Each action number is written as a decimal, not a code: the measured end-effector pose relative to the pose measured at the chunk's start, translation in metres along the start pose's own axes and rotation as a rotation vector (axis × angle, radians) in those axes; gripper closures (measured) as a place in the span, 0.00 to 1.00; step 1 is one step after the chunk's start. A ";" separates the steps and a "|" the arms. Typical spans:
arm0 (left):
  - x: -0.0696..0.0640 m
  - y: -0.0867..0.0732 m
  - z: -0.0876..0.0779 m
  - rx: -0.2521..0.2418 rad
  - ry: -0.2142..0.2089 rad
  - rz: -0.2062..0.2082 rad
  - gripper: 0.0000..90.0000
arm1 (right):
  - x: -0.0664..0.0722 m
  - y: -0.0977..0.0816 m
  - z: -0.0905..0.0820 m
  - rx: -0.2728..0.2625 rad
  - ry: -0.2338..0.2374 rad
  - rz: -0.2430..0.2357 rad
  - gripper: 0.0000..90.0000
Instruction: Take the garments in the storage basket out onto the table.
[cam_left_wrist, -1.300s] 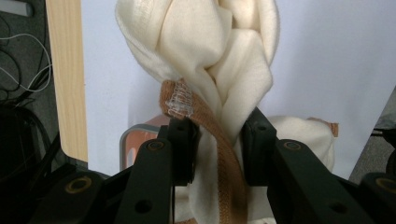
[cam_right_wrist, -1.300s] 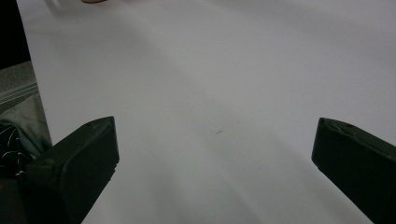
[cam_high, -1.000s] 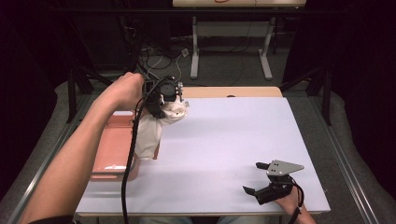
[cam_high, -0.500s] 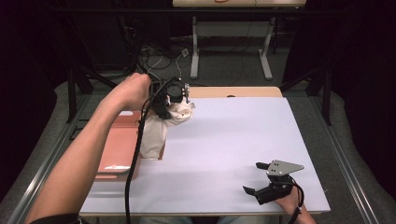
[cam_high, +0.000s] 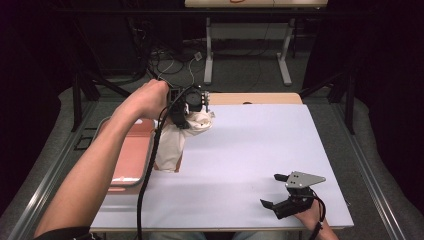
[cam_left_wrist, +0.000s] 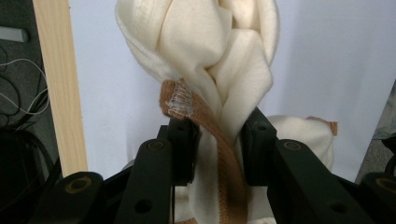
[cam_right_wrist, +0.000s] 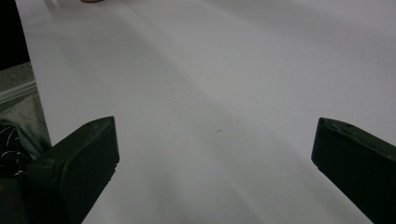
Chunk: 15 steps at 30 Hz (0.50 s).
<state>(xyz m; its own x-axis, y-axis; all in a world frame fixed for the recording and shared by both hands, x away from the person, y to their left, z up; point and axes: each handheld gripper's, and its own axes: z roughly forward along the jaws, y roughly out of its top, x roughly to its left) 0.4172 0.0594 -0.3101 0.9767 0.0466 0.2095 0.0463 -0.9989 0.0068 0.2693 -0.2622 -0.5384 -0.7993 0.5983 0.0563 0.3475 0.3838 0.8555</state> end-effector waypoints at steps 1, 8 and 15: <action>0.000 0.001 0.000 0.000 -0.002 0.000 0.78 | 0.000 0.000 0.000 0.000 0.000 -0.001 0.00; -0.001 0.007 0.002 -0.010 -0.008 0.010 0.78 | 0.000 0.000 0.000 0.000 0.000 -0.001 0.00; -0.002 0.013 0.005 -0.021 -0.010 0.019 0.78 | 0.000 0.000 0.000 -0.001 0.000 0.002 0.01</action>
<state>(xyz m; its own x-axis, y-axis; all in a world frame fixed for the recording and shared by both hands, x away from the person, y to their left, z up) 0.4169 0.0462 -0.3153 0.9793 0.0272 0.2005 0.0229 -0.9995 0.0234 0.2691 -0.2623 -0.5383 -0.7988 0.5988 0.0579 0.3486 0.3823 0.8558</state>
